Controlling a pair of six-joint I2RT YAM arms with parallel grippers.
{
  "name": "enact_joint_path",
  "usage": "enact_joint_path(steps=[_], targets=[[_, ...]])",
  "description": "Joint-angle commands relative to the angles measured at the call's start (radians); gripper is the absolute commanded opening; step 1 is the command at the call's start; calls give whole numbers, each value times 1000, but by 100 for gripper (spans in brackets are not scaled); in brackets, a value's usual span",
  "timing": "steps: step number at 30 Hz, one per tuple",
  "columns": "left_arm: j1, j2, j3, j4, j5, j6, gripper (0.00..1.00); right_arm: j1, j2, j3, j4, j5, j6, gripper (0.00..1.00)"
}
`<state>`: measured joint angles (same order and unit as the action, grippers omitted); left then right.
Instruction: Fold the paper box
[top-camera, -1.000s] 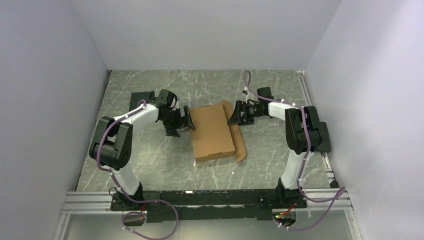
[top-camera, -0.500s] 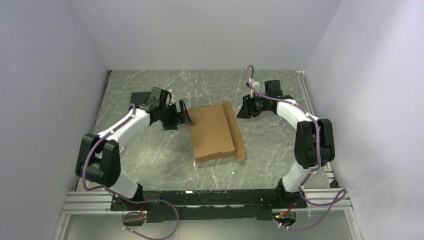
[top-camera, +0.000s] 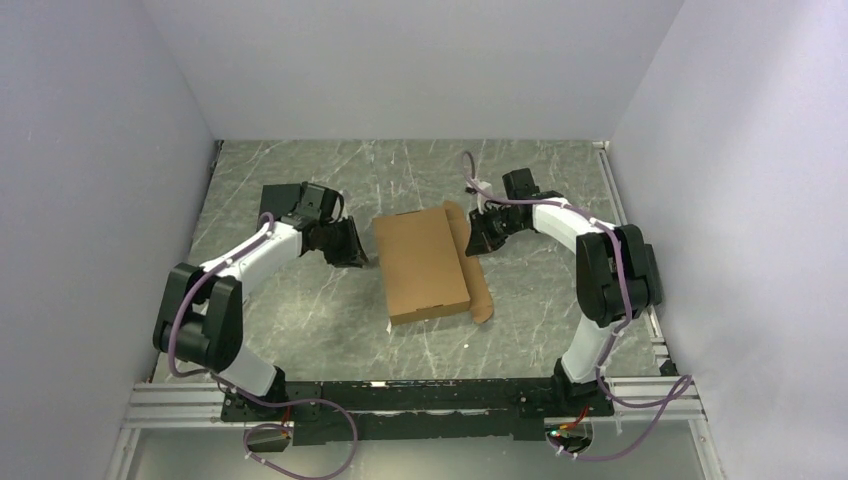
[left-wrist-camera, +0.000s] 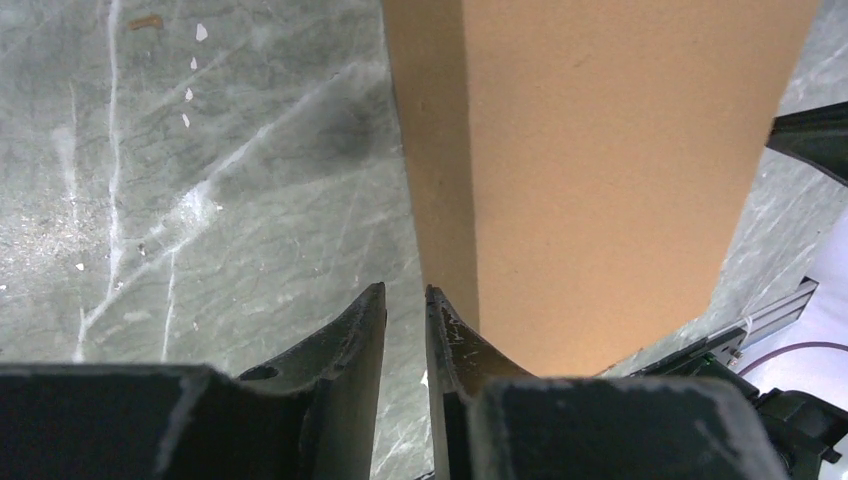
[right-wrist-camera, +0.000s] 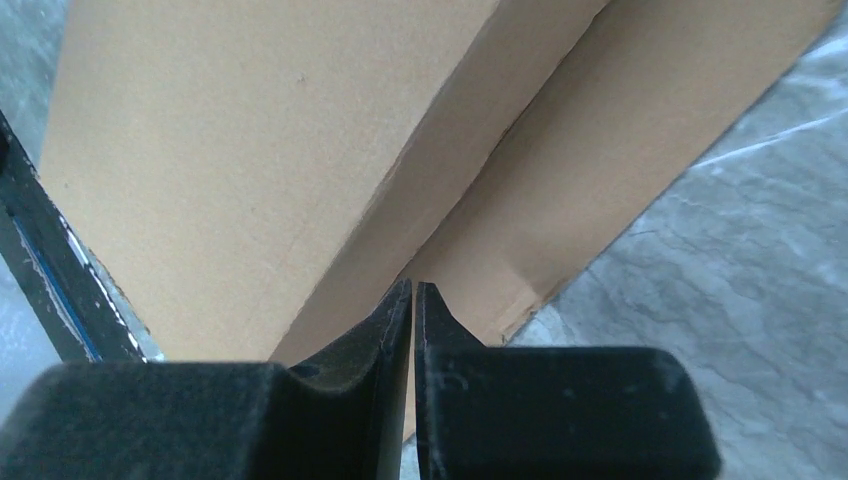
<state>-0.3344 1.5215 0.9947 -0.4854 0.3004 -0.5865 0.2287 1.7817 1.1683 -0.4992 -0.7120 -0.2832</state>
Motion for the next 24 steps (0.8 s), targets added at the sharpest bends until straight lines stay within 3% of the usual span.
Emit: enact_joint_path(steps=[1, 11, 24], targets=[[0, 59, 18, 3, 3, 24, 26, 35, 24, 52, -55, 25, -60, 9], [0, 274, 177, 28, 63, 59, 25, 99, 51, 68, -85, 24, -91, 9], [18, 511, 484, 16, 90, 65, 25, 142, 72, 57, -4, 58, 20, 11]])
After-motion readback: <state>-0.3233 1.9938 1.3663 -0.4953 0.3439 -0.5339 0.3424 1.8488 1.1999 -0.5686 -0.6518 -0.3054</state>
